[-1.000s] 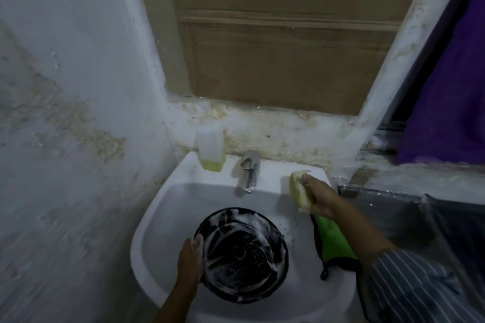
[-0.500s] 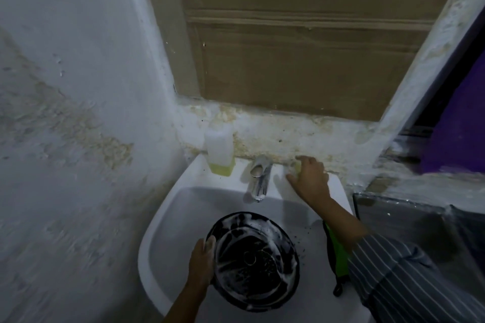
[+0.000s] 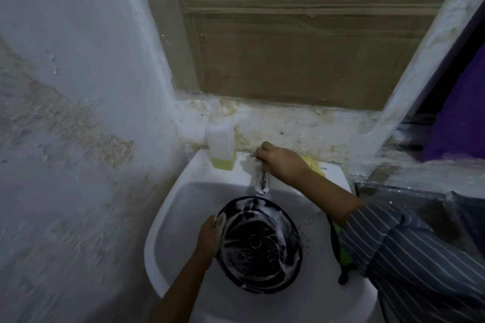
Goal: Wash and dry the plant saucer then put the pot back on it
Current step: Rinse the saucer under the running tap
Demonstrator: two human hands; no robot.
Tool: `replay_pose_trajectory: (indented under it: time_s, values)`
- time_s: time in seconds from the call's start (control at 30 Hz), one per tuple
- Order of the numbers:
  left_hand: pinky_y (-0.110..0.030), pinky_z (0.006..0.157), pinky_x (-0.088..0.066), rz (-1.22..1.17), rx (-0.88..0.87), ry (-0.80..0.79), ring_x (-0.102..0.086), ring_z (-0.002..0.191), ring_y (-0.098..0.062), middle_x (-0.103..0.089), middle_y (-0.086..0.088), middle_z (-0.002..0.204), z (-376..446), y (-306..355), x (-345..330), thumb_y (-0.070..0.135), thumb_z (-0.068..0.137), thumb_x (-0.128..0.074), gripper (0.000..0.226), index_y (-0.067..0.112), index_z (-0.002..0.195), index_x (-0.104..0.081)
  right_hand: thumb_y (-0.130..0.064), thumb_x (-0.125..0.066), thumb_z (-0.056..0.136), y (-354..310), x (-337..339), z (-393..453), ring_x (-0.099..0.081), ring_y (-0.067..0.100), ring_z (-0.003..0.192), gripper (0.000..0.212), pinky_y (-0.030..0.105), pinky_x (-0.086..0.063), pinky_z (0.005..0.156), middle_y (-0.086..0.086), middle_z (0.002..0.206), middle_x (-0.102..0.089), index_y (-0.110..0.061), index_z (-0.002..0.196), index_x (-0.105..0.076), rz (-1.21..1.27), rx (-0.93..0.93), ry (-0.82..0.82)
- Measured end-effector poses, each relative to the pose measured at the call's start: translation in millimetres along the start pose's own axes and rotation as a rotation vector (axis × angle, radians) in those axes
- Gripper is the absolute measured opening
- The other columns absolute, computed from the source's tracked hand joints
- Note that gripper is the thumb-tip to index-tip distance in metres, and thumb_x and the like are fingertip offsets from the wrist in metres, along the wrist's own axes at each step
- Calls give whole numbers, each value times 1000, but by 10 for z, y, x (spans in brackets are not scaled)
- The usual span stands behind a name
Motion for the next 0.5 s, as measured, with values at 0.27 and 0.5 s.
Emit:
replay_pose_trajectory:
  time_s: [0.27,0.5]
  values:
    - [-31,67,-38,45,-89,-168,-49,74,-18,-51,-22,76,106,51,-148,35,96,-47,33,10,75,-49,-13,-60,88,245,67,15,-58,22,105,47,32,-47,85,7,132,-55,-15,134,-50,332,-158,-46]
    - [-26,68,-41,50,-86,-220,-51,75,-13,-62,-9,78,295,46,-313,29,91,-58,29,10,70,-58,-17,-65,85,272,-724,-1279,-57,19,74,10,25,-36,65,5,84,-60,-12,88,-58,636,-739,283]
Point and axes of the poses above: each hand's wrist, its own z-axis towards the middle knuckle, its own x-axis out of the back of the hand, y = z × x, the point moved 6 cm from there along z, towards the middle knuckle
